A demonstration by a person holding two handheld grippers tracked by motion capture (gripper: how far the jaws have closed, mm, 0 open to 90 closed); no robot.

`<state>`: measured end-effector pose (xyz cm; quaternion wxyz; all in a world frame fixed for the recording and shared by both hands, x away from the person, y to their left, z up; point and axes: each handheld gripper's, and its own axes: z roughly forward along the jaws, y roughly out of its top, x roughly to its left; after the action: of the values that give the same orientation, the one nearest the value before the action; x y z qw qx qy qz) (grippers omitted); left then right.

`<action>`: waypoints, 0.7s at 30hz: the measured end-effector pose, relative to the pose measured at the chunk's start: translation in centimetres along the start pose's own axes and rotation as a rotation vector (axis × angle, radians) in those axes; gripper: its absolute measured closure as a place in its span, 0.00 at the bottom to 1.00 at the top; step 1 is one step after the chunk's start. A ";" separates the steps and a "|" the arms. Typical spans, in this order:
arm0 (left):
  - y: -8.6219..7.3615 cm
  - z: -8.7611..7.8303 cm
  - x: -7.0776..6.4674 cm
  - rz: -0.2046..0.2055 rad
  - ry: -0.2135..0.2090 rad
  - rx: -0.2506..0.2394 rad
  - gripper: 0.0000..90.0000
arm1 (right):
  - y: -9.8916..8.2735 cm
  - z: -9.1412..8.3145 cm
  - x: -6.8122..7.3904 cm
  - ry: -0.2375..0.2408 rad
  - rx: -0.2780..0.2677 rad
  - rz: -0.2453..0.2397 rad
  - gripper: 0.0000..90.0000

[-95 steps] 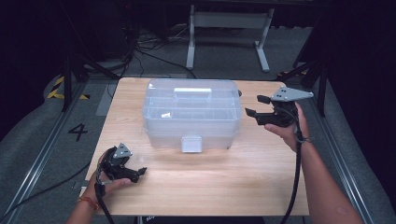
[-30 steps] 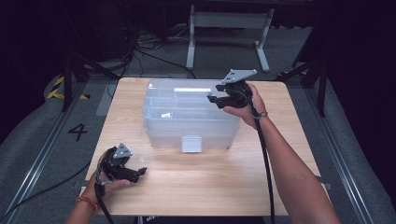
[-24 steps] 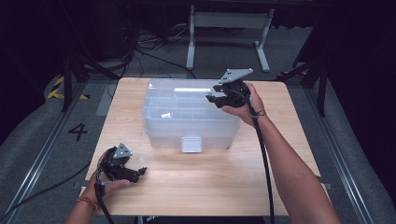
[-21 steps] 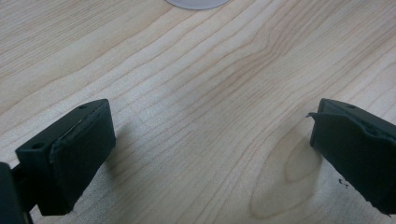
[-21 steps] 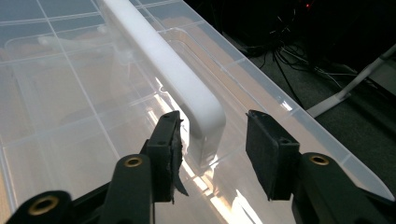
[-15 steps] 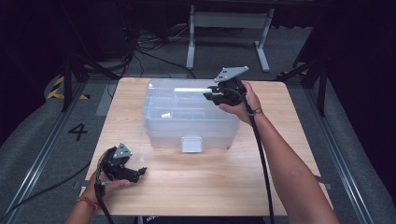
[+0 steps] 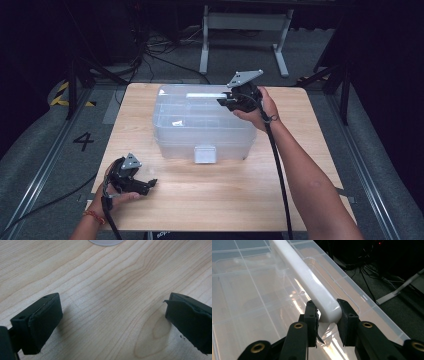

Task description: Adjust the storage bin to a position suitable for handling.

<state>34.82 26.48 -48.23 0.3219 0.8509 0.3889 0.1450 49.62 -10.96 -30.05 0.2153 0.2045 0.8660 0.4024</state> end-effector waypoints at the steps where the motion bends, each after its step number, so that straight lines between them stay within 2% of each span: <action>1: 0.0 -0.1 0.1 0.000 0.006 -0.002 0.04 | 0.1 0.0 0.0 0.001 0.004 0.004 0.80; 2: 0.0 -0.1 0.2 0.000 0.005 -0.007 0.06 | 0.2 0.0 -0.1 0.004 0.008 0.000 0.80; 3: -0.1 -0.1 0.1 -0.021 -0.001 -0.015 0.08 | 0.2 0.0 -0.2 0.005 0.010 0.001 0.80; 7: 0.0 -0.3 0.2 -0.016 0.018 -0.022 0.15 | 0.5 -0.1 -0.4 0.002 0.011 0.008 0.80; 9: 0.0 -0.3 0.1 -0.025 0.012 -0.023 0.18 | 0.7 -0.1 -0.6 0.002 0.016 0.008 0.80; 12: 0.2 -0.4 0.1 -0.010 0.017 -0.026 0.34 | 0.8 -0.1 -0.7 0.002 0.020 0.007 0.80; 14: 0.5 -0.6 -0.1 -0.010 0.032 -0.021 0.38 | 1.0 -0.1 -0.7 0.001 0.026 0.007 0.80; 16: 0.9 -1.1 -0.1 0.001 0.022 -0.054 0.46 | 1.1 -0.1 -0.8 0.001 0.026 0.008 0.80; 18: 1.3 -1.6 -0.2 -0.018 0.021 -0.084 0.52 | 1.1 -0.1 -0.9 0.002 0.028 0.009 0.80; 19: 1.7 -2.0 -0.1 -0.002 0.026 -0.101 0.56 | 1.1 -0.1 -1.0 0.004 0.028 0.011 0.80; 21: 2.1 -2.7 0.0 -0.002 0.025 -0.131 0.61 | 1.2 0.0 -1.0 0.001 0.029 0.011 0.80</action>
<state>34.70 26.58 -44.83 0.3722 0.8257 0.3835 0.1806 50.63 -10.80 -28.87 0.2095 0.2120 0.8707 0.3912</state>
